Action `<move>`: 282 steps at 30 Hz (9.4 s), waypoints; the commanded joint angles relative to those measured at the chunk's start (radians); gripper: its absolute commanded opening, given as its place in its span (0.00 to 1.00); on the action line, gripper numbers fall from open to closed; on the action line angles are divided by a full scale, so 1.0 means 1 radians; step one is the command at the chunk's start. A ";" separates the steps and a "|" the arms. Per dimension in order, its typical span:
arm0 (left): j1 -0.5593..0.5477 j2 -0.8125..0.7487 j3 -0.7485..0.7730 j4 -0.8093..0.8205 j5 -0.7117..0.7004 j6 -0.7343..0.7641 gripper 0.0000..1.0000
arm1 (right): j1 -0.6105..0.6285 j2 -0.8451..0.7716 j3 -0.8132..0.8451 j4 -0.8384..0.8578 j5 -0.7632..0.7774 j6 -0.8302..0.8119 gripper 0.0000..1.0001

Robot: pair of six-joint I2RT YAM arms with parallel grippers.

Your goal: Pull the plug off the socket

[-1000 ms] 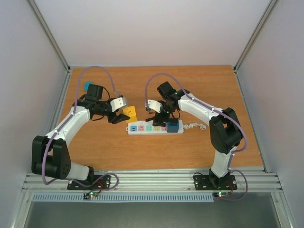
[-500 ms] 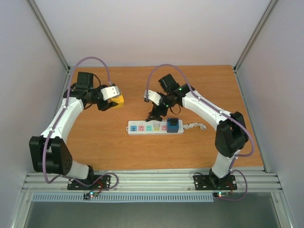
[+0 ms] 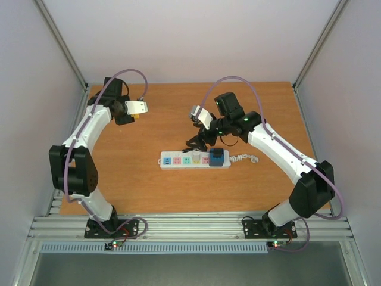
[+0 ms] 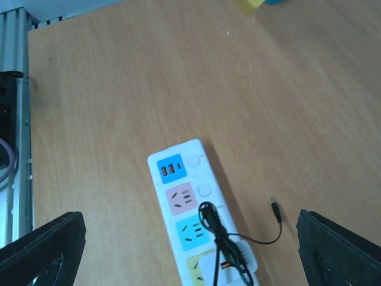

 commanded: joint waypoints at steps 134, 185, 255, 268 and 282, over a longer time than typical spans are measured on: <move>-0.085 -0.345 -0.410 0.455 0.831 -1.055 1.00 | -0.327 0.015 -0.529 0.174 -0.081 -0.634 0.92; -0.261 -0.291 -0.678 0.612 0.453 -1.018 0.61 | 0.051 0.157 -0.563 0.731 0.194 0.156 0.38; -0.373 -0.229 -0.710 0.921 0.262 -1.135 0.22 | 0.117 0.274 -0.467 0.670 0.312 0.248 0.33; -0.254 -0.322 -0.717 0.636 0.285 -1.031 0.22 | 0.118 0.274 -0.467 0.672 0.319 0.251 0.33; -0.001 -0.427 -0.702 0.450 0.315 -0.914 0.22 | 0.118 0.261 -0.478 0.679 0.318 0.247 0.57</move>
